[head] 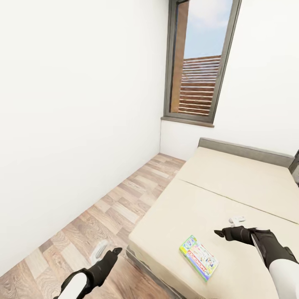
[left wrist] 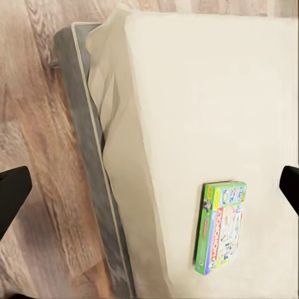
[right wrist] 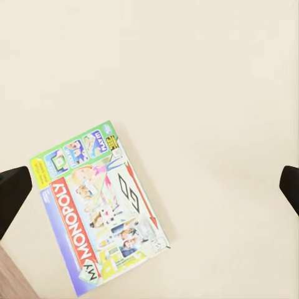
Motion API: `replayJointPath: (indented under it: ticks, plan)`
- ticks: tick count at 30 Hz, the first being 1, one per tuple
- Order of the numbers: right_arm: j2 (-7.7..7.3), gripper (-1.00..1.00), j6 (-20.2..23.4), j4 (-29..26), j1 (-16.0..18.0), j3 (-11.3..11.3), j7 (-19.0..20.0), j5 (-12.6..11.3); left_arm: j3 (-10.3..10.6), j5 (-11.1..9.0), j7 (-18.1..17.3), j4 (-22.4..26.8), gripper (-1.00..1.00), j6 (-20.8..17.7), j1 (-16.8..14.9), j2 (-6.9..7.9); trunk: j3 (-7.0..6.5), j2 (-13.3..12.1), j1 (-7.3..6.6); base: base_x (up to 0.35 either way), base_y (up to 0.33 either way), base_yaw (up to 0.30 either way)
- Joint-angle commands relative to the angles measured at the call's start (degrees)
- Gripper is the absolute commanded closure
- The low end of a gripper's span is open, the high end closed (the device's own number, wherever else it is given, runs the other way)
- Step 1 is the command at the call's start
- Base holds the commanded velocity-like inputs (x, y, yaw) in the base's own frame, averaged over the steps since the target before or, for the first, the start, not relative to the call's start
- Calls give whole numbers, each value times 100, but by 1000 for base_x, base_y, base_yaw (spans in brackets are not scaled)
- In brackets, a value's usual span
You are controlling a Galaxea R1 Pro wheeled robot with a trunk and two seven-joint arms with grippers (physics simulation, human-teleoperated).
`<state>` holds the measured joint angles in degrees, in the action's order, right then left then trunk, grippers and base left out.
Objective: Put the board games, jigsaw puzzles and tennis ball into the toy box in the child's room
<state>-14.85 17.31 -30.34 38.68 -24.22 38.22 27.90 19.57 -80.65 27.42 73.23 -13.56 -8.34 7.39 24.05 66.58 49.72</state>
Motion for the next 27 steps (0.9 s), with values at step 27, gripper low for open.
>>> replayJointPath:
  ticks: [27]
  plan:
    - [14, -100, -10, -16, -9, -36, 37, 113, 24, -483, -580, -301, -100, 159, 277, 340, 43, 86, 45, 0, -137, 41]
